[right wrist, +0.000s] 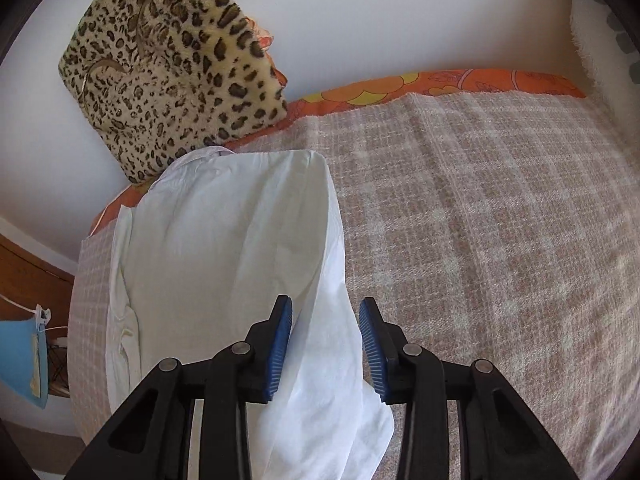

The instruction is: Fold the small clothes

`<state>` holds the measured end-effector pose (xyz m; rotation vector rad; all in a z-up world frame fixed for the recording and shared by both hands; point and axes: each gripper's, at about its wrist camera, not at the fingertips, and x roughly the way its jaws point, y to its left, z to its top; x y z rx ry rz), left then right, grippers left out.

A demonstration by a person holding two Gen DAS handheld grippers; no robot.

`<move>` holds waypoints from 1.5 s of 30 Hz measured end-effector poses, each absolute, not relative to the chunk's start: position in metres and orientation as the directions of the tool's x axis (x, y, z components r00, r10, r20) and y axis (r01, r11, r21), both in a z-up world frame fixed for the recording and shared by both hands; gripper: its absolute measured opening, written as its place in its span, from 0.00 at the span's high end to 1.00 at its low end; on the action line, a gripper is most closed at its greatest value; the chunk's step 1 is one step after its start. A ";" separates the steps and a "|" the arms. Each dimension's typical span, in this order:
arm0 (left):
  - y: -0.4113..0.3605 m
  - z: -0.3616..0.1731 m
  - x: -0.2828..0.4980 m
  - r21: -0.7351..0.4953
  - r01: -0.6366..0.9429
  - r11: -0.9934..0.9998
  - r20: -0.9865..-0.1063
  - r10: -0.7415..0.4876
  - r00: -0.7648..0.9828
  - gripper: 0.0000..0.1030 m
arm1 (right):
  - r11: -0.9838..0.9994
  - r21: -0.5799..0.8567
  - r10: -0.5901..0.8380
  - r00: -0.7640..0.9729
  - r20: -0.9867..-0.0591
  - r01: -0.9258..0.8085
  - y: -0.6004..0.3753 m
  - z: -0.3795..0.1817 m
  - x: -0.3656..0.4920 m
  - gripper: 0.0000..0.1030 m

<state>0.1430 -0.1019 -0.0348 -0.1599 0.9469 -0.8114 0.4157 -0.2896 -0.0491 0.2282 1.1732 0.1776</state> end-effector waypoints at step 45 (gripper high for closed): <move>-0.076 -0.072 0.156 -0.721 0.317 0.616 -0.570 -0.788 0.234 0.99 | 0.950 0.313 0.289 0.438 -0.851 -0.018 -0.299 -0.055 0.352 1.00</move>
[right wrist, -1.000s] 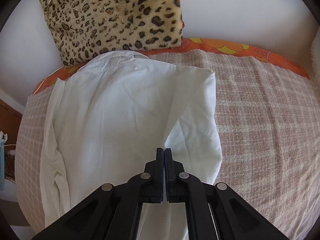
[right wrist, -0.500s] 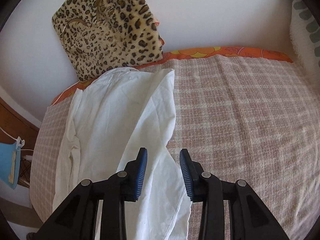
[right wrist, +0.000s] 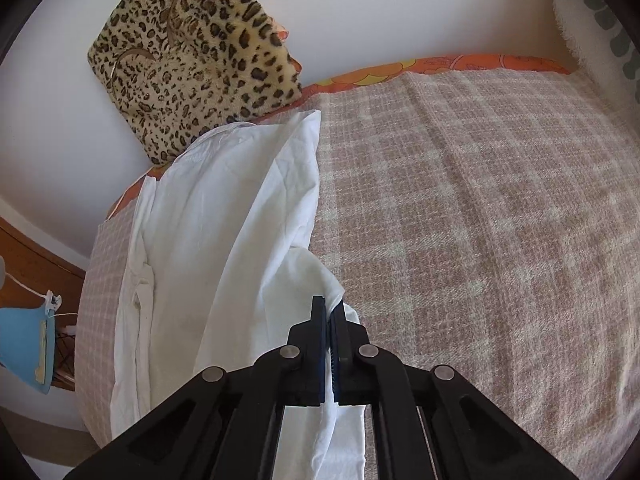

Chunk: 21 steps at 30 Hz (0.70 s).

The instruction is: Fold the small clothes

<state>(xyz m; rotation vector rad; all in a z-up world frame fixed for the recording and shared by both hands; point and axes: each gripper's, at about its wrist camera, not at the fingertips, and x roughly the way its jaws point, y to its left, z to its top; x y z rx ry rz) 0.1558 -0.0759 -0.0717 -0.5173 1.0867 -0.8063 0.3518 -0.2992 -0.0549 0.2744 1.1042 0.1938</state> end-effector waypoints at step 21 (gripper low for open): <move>-0.099 -0.072 0.156 -0.711 0.360 0.604 -0.575 -0.794 0.197 0.99 | 0.913 0.403 0.391 0.402 -0.828 -0.057 -0.334 -0.024 0.239 0.66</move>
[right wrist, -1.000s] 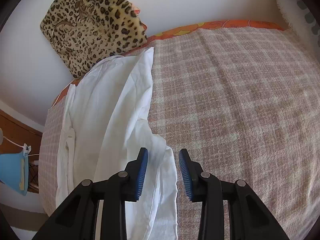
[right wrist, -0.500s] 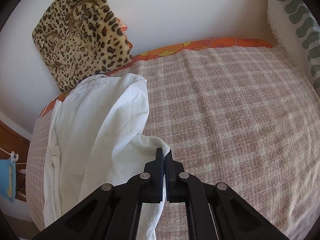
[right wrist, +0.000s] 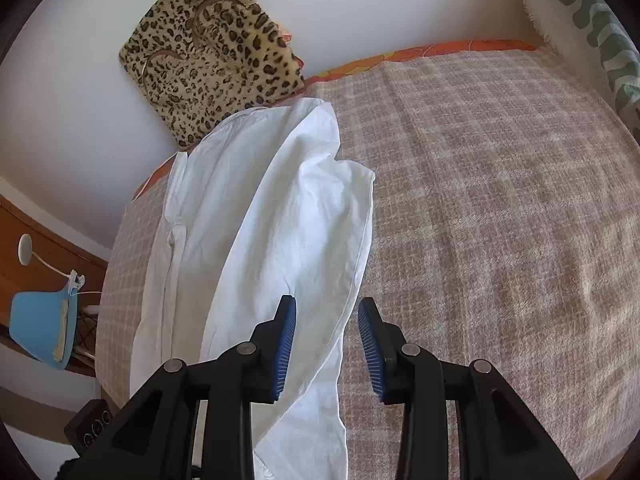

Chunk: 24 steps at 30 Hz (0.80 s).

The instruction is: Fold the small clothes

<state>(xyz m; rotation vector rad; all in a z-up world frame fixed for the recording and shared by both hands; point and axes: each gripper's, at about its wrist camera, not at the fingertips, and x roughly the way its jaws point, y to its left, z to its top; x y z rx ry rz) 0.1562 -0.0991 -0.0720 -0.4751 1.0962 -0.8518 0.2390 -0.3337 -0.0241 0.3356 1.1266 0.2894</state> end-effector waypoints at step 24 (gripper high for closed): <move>-0.099 -0.051 0.161 -0.776 0.364 0.515 -0.461 -0.857 0.229 0.99 | 0.605 0.794 0.772 0.293 -0.564 -0.066 -0.312 -0.068 0.118 0.98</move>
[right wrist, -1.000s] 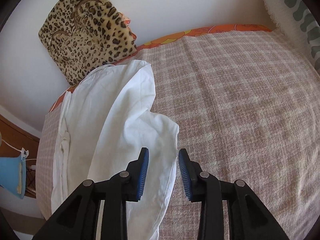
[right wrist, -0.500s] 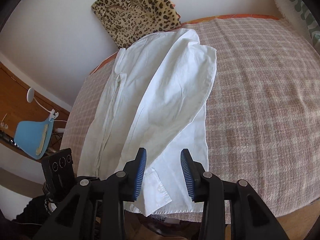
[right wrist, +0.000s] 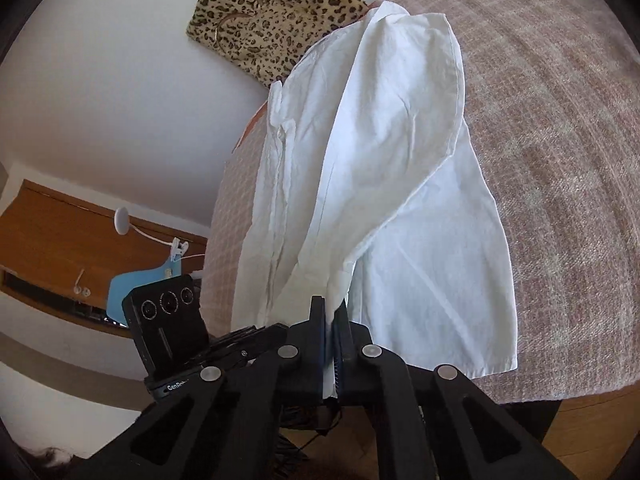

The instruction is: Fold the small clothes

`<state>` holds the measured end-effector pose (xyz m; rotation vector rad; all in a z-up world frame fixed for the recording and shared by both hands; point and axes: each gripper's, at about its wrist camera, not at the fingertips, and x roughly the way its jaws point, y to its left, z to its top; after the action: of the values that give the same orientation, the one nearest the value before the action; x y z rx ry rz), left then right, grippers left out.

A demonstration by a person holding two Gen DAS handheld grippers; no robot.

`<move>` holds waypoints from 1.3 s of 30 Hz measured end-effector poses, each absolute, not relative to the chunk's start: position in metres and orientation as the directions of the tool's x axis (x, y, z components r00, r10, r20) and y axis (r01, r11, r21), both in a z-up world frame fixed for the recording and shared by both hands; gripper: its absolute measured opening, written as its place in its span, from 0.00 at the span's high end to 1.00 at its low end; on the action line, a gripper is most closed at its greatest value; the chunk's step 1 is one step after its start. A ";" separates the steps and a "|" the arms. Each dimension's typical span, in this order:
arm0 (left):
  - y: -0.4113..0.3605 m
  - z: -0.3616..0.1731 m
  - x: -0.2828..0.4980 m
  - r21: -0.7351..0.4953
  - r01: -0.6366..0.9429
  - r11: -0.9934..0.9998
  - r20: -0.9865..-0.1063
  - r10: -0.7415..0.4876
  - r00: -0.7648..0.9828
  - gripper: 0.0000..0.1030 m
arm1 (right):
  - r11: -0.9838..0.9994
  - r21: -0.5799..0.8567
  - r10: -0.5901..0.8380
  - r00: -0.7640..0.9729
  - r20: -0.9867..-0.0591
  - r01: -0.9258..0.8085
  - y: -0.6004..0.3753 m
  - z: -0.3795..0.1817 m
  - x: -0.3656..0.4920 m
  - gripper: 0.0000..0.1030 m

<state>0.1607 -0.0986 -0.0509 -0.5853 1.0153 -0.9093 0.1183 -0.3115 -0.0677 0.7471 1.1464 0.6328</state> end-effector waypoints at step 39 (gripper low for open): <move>-0.115 -0.067 0.167 -0.436 0.395 0.808 -0.740 -0.572 0.354 0.89 | 0.948 0.068 0.203 0.425 -0.882 -0.311 -0.283 -0.037 0.138 0.73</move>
<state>0.1670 -0.1146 -0.0667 -0.1946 1.0338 -0.6301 0.1384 -0.2826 -0.0366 -0.1114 1.0855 0.3224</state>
